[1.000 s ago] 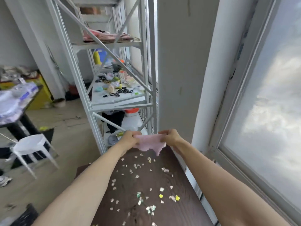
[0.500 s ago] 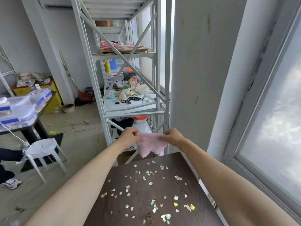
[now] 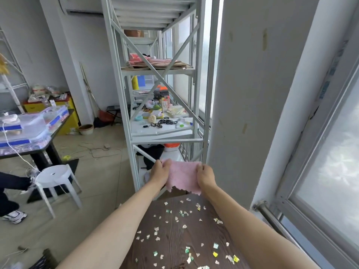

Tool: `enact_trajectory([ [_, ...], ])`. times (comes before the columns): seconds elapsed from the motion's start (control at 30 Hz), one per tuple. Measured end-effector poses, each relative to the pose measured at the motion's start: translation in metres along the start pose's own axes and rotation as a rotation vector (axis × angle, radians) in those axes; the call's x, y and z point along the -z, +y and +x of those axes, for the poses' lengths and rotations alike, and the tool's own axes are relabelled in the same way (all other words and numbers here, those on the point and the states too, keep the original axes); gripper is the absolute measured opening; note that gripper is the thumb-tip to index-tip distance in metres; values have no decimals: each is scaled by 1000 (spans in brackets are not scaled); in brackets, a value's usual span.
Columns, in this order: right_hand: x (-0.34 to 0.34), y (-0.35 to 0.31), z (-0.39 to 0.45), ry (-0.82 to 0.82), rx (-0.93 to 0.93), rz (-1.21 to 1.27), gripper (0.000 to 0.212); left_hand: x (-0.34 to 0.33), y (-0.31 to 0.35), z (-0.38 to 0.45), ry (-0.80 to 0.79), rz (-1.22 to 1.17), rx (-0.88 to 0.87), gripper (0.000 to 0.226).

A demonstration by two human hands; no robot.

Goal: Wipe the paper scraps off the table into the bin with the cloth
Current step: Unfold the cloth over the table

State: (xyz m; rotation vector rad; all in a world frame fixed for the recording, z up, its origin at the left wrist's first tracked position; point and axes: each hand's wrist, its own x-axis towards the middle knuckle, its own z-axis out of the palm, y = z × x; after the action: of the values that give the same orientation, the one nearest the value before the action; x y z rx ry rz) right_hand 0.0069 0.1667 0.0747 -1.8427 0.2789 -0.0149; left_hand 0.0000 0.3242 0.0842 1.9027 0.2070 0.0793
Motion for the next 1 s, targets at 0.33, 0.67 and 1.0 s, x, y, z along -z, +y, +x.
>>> enact_trajectory([
  [0.33,-14,6,-3,-109,-110,335,24,1,-26,-6,44,-19,40,42],
  [0.67,-49,7,-15,-141,-162,383,33,-5,-36,-25,-395,-610,299,60],
  [1.0,-66,13,-20,82,190,-157,29,-1,-58,-25,-291,-601,222,34],
])
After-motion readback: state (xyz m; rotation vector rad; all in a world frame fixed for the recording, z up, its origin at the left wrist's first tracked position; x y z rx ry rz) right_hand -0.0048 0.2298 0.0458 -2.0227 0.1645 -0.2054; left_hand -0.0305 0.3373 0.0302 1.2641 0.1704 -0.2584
